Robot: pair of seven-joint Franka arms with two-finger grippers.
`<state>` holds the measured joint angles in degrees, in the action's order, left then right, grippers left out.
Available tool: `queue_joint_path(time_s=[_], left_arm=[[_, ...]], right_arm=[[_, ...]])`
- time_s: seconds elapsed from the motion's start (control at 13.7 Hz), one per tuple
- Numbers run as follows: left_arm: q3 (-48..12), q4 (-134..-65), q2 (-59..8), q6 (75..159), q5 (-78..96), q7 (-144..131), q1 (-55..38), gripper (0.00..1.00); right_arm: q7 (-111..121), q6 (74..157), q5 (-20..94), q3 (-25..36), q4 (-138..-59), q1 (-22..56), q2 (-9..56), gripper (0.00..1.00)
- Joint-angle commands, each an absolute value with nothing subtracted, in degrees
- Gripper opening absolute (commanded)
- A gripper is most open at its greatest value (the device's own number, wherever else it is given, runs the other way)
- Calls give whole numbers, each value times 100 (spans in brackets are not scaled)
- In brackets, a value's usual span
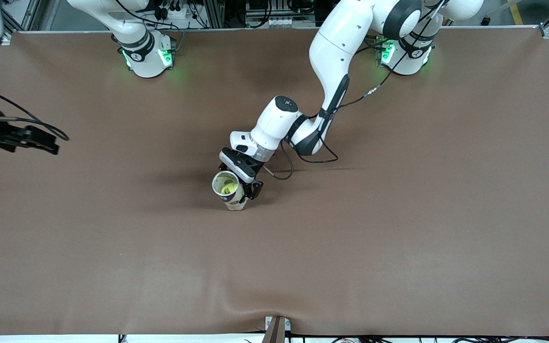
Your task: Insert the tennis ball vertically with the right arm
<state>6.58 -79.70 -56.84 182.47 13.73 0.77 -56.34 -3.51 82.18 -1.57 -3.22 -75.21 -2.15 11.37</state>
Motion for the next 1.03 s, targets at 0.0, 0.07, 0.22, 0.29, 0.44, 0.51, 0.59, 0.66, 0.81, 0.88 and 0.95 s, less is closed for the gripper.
queue_joint_path(time_s=[0.0,0.07,0.22,0.29,0.44,0.51,0.59,0.66,0.81,0.88,0.95], left_arm=[[721,-8182,-5528,18158,1450,88,-5678,100],[729,-8287,-5485,18158,1433,105,-5678,100],[729,-8716,-5205,18150,1415,141,-5678,100],[729,-8954,-5029,18149,1406,141,-5678,100],[721,-9332,-4765,18106,1389,149,-5678,100],[721,-9517,-4598,17975,1389,141,-5686,100],[721,-9666,-4370,17643,1389,141,-5704,100],[721,-9790,-4107,17100,1389,132,-5722,100],[764,-9870,-3632,15932,1362,132,-5687,100],[869,-9844,-3465,15404,1275,141,-5669,100],[966,-9792,-3298,14937,1039,149,-5643,100]], right_arm=[[-220,8095,-193,-448,-7462,-299,1063,100],[-220,8095,-185,-448,-7462,-308,1072,100],[-220,8077,-185,-448,-7462,-299,1064,100],[-211,8008,-193,-440,-7462,-308,1063,100],[-159,7972,-176,-422,-7462,-386,1063,100],[-36,7980,-158,-439,-7471,-474,968,100],[104,7998,-123,-439,-7540,-570,888,100],[132,8059,-106,-439,-7645,-589,835,100],[88,8549,-114,-431,-8232,-589,424,100],[70,8943,-114,-405,-8679,-589,91,100],[88,9426,-114,-352,-9145,-580,-217,100]])
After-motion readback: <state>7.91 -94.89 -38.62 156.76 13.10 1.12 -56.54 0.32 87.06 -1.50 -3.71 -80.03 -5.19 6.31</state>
